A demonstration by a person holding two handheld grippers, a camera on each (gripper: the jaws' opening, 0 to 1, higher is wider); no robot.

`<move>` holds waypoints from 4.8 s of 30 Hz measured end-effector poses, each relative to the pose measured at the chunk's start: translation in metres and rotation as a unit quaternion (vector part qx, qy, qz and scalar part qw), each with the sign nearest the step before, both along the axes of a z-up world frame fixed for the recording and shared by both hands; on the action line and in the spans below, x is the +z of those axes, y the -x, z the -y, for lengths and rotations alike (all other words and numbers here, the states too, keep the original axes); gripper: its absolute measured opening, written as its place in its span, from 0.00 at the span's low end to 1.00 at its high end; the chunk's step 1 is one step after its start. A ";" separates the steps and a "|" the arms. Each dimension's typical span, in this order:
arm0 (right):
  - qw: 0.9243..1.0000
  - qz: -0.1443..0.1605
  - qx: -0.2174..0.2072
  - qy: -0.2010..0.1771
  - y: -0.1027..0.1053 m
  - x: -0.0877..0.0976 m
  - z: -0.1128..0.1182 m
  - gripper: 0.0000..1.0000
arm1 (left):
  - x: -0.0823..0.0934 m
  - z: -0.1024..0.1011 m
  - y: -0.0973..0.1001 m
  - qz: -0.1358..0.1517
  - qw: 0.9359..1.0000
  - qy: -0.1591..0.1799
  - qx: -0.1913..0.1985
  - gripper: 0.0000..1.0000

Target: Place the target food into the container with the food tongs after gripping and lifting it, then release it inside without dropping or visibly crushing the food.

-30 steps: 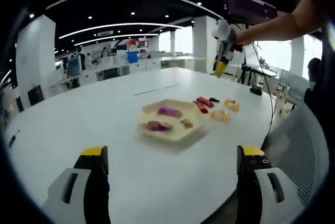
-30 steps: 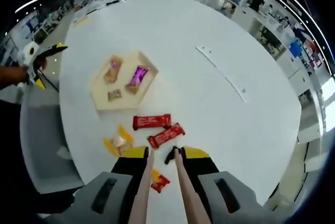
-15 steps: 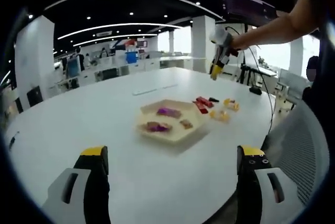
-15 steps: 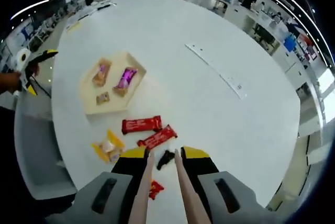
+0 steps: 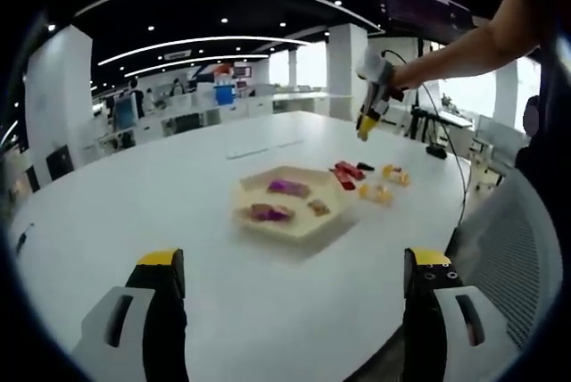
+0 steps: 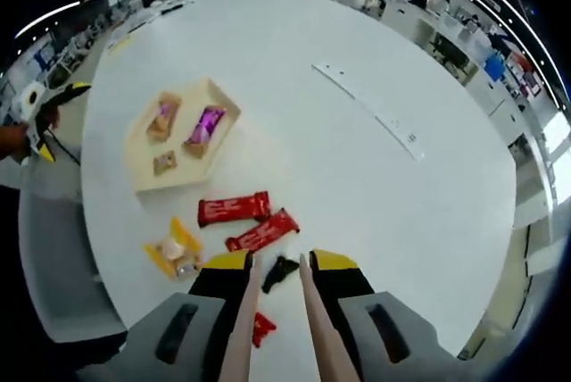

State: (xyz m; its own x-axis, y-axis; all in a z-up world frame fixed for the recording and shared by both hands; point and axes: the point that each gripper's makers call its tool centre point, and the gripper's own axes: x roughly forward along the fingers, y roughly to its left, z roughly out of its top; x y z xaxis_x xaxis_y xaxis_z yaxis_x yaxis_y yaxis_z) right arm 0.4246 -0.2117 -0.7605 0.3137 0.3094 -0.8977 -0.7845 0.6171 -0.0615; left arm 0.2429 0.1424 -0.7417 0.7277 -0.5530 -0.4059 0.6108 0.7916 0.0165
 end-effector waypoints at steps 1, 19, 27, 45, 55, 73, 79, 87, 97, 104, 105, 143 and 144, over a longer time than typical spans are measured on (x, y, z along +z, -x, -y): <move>1.000 -0.001 -0.001 0.000 0.000 -0.001 0.000 0.24 | 0.000 0.000 0.000 0.001 1.000 0.001 0.001 1.00; 1.000 -0.013 -0.009 0.002 0.002 -0.027 0.004 0.25 | -0.001 -0.002 0.000 -0.004 1.000 0.004 0.002 1.00; 1.000 -0.017 -0.022 0.001 0.004 -0.051 0.012 0.25 | -0.003 0.000 0.000 -0.007 1.000 0.001 -0.001 1.00; 0.999 -0.028 -0.043 -0.006 0.000 -0.074 0.012 0.25 | -0.006 -0.001 0.000 -0.015 1.000 0.001 0.000 1.00; 0.999 -0.024 -0.028 -0.004 -0.001 -0.074 0.013 0.21 | -0.006 -0.002 0.000 -0.015 1.000 0.000 0.003 1.00; 0.999 -0.020 -0.044 -0.009 -0.003 -0.067 0.016 0.19 | -0.008 -0.003 -0.001 -0.019 1.000 -0.004 0.005 0.99; 0.999 -0.023 -0.045 -0.003 -0.003 -0.063 0.022 0.19 | -0.007 -0.003 -0.001 -0.017 1.000 -0.003 0.006 0.99; 0.999 -0.019 -0.035 0.000 -0.005 -0.051 0.023 0.19 | -0.008 -0.004 -0.001 -0.017 1.000 -0.004 0.007 0.99; 1.000 -0.014 -0.026 0.000 -0.008 -0.039 0.023 0.19 | -0.005 0.001 0.001 -0.019 1.000 0.014 -0.004 0.99; 1.000 -0.009 -0.017 0.002 -0.012 -0.030 0.020 0.19 | 0.000 0.002 0.001 -0.030 0.998 0.055 -0.006 1.00; 1.000 -0.007 -0.014 0.003 -0.014 -0.029 0.020 0.19 | 0.000 0.002 0.001 -0.029 0.998 0.053 -0.005 1.00; 0.998 0.026 0.053 0.002 -0.023 0.019 -0.029 0.20 | -0.007 0.004 0.004 -0.026 0.999 0.015 -0.020 0.99; 0.998 0.027 0.058 0.003 -0.022 0.020 -0.032 0.20 | -0.007 0.003 0.004 -0.025 0.999 0.015 -0.019 0.99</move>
